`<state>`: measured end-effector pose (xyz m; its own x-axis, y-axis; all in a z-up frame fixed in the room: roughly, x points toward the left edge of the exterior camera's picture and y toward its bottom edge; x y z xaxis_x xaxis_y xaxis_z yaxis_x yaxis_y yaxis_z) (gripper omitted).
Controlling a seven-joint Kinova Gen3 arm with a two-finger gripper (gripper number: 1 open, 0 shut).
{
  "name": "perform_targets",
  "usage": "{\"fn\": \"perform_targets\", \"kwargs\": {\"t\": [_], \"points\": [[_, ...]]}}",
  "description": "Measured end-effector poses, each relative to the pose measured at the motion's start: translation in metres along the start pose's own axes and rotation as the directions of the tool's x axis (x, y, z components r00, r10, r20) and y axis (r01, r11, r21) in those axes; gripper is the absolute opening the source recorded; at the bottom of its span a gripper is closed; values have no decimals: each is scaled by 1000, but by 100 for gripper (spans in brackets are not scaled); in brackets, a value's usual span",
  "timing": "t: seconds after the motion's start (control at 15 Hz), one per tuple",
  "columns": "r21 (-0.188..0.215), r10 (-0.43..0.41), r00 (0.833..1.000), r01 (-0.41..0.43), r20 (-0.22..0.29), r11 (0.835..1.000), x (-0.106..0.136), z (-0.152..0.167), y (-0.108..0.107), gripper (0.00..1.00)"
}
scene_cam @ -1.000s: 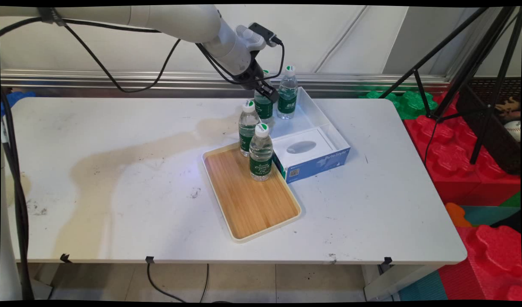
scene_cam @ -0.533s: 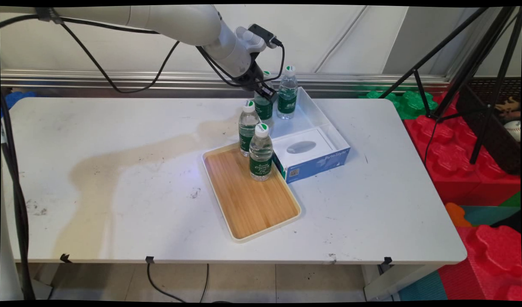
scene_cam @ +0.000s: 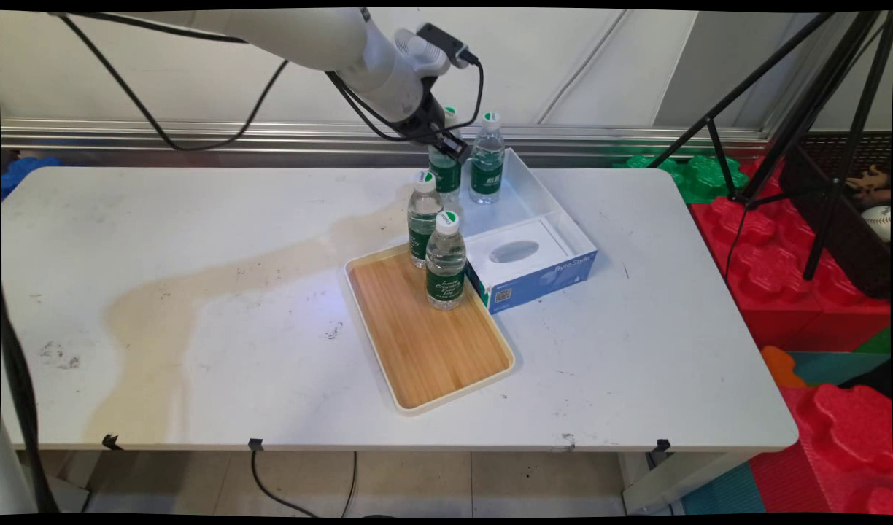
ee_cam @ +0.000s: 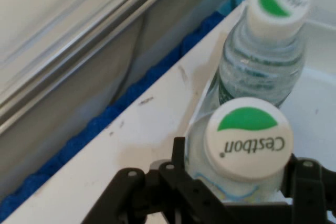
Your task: Place the picked object on the tray
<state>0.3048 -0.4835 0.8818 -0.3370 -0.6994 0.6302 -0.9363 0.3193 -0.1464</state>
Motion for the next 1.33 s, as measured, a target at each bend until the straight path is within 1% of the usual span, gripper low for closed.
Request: {"fn": "perform_targets", "kwargs": {"t": [0.27, 0.33, 0.67, 1.07, 1.33], "points": [[24, 18, 999, -17, -43, 1000, 5, -31, 5, 0], [30, 28, 998, -26, -62, 999, 7, -44, 8, 0], [37, 60, 990, -56, -128, 998, 13, -89, 21, 0], [21, 102, 975, -100, -199, 995, 10, -144, 40, 0], [-23, 147, 956, -158, -255, 987, 3, -190, 62, 0]]}}
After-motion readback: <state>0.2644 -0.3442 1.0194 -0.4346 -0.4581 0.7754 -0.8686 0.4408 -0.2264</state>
